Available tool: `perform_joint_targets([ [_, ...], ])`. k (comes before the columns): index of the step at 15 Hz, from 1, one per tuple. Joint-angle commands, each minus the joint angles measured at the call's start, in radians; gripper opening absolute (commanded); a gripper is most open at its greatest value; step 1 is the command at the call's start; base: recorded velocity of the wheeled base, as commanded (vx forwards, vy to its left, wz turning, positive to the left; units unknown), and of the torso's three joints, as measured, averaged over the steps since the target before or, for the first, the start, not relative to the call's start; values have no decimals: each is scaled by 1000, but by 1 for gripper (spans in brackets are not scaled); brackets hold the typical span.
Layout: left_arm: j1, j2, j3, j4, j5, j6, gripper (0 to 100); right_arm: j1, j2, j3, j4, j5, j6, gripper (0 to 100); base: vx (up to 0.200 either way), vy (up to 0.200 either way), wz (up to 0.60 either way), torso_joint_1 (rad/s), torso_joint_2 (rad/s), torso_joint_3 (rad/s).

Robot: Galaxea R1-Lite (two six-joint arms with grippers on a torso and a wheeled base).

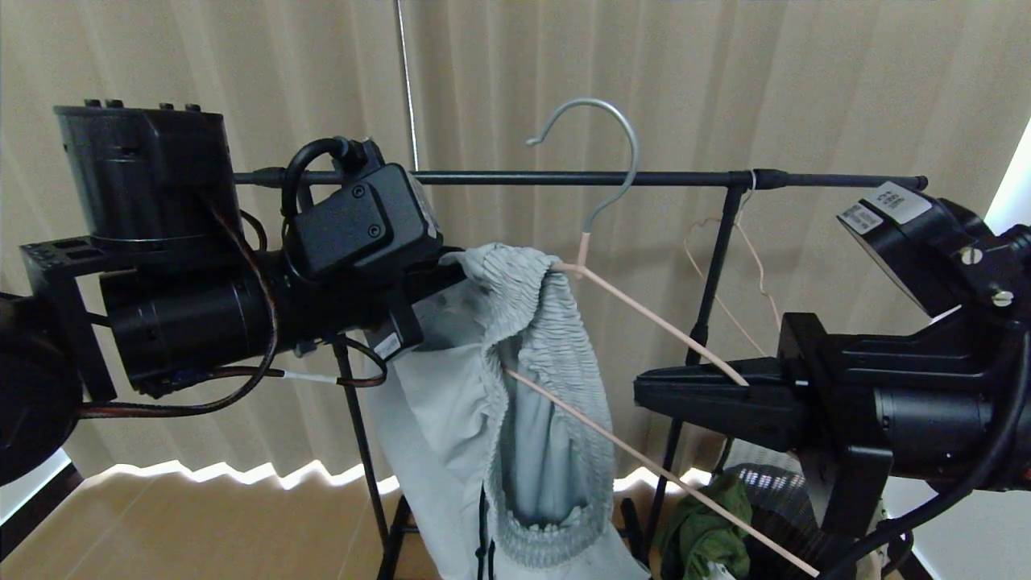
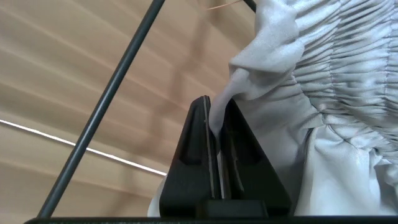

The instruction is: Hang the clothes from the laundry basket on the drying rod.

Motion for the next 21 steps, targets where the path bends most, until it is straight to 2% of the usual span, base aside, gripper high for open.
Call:
perform_joint_targets([
  [1,1,5,0,0,4,0,0,0,-8,3,0,1,0,0,0,0,0,0,0,0],
  [7,1,-1,9,-4,7,0,0,0,-8,3,7,0,-2,0,0,0,0,0,0,0],
  [8,1,-1,8,-4,7,0,100,0,-6,3,7,0,-2,0,0,0,0,0,0,0],
  [12,-7,-3,8,-4,-10,-2,100,0,0,3,10,3,-2,0,0,0,0,0,0,0],
  [15,-9,2,0,-4,-78,-3,100,0,15,0,12,72,-2,0,0,0,0,0,0,0],
  [17,-6,6,-6,0,-84,-3,100,14,38,-1,10,87,-17,0,0,0,0,0,0,0],
  [20,4,15,-4,1,-177,-6,100,52,54,-4,9,93,-43,0,0,0,0,0,0,0],
  [21,8,15,0,3,-187,-6,100,57,52,-4,6,113,-43,0,0,0,0,0,0,0],
])
